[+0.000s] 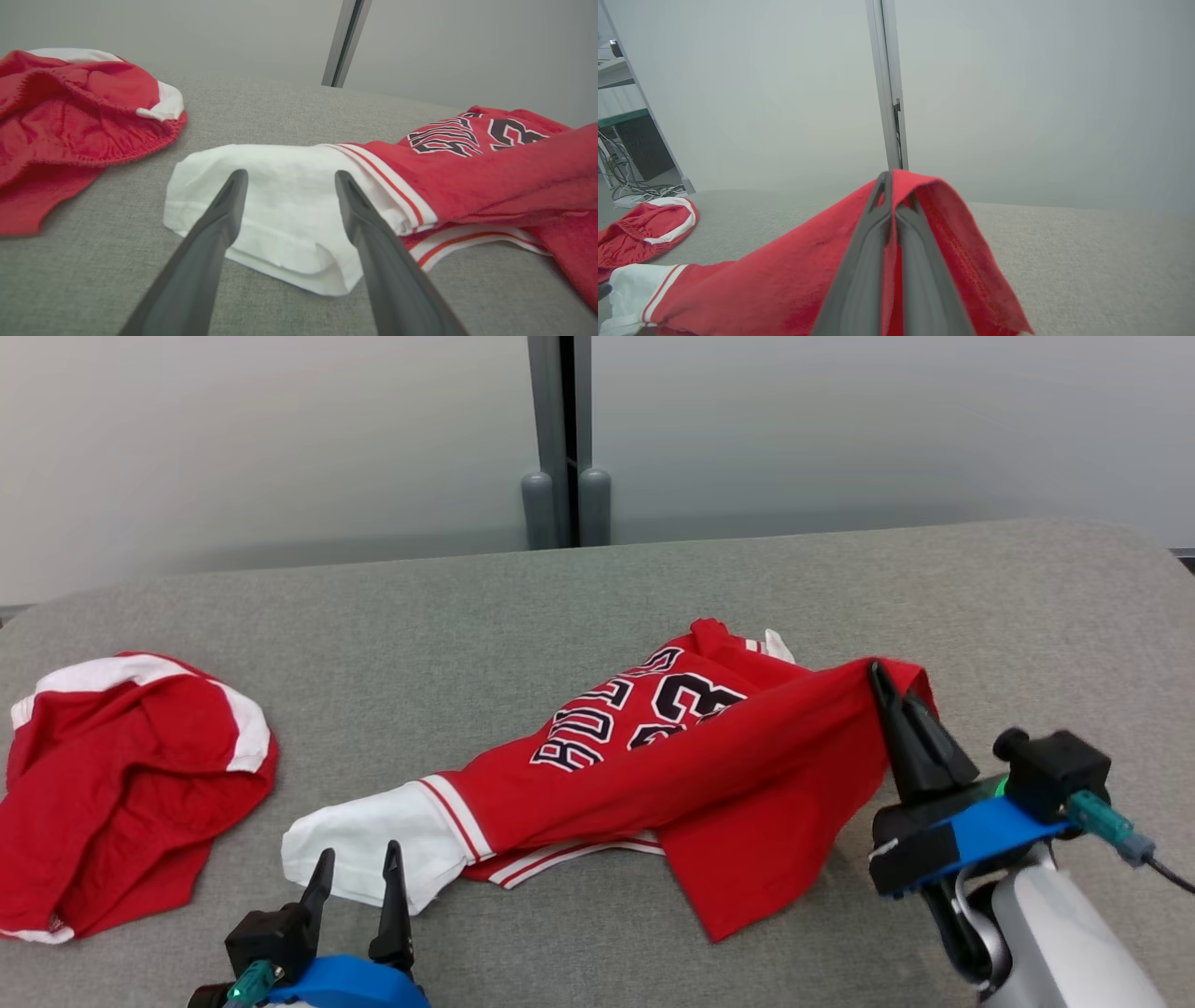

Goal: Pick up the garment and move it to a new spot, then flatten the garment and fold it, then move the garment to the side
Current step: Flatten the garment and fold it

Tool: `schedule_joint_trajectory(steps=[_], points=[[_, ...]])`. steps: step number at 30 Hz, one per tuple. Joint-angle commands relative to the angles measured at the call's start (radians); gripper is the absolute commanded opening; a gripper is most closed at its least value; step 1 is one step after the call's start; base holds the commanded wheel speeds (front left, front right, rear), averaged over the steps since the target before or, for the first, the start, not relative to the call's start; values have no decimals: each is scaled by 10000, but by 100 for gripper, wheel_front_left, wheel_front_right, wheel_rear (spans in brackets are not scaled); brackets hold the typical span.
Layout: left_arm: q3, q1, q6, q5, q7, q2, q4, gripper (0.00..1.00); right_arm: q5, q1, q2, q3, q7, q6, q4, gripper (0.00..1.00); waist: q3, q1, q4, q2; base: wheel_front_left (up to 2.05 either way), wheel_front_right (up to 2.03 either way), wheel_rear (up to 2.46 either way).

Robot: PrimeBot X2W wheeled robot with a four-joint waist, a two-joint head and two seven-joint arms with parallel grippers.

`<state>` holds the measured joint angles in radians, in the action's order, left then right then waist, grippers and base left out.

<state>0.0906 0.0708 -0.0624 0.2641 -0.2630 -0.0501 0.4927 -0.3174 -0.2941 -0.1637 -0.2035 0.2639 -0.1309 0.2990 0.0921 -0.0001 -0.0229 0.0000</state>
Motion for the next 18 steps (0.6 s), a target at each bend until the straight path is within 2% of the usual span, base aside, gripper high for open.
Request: schedule_joint_trajectory(steps=[1, 7, 15, 17, 18], points=[[74, 197, 12, 30, -26, -10, -4, 100, 77, -380, -95, -17, 7, 3, 206, 0, 166, 1, 201, 0, 0, 0, 0], [814, 739, -39, 238, -26, -8, -53, 100, 614, -2204, -400, 120, 6, 1, 1940, 0, 874, 1, 1111, 0, 0, 0, 0], [1192, 1178, 23, 402, -26, -6, -106, 100, 1611, -3739, -715, 1000, 7, 3, 4213, 0, 1791, 1, 2130, 0, 0, 0, 0], [1232, 1238, 37, 437, -26, -3, -148, 100, 1900, -3857, -766, 1286, 7, 3, 4756, 44, 1905, 1, 2255, 0, 0, 0, 0], [1235, 1250, 37, 453, -26, -3, -164, 100, 1970, -3905, -766, 1515, 9, 3, 4897, 91, 1945, 1, 2286, 0, 0, 0, 0]])
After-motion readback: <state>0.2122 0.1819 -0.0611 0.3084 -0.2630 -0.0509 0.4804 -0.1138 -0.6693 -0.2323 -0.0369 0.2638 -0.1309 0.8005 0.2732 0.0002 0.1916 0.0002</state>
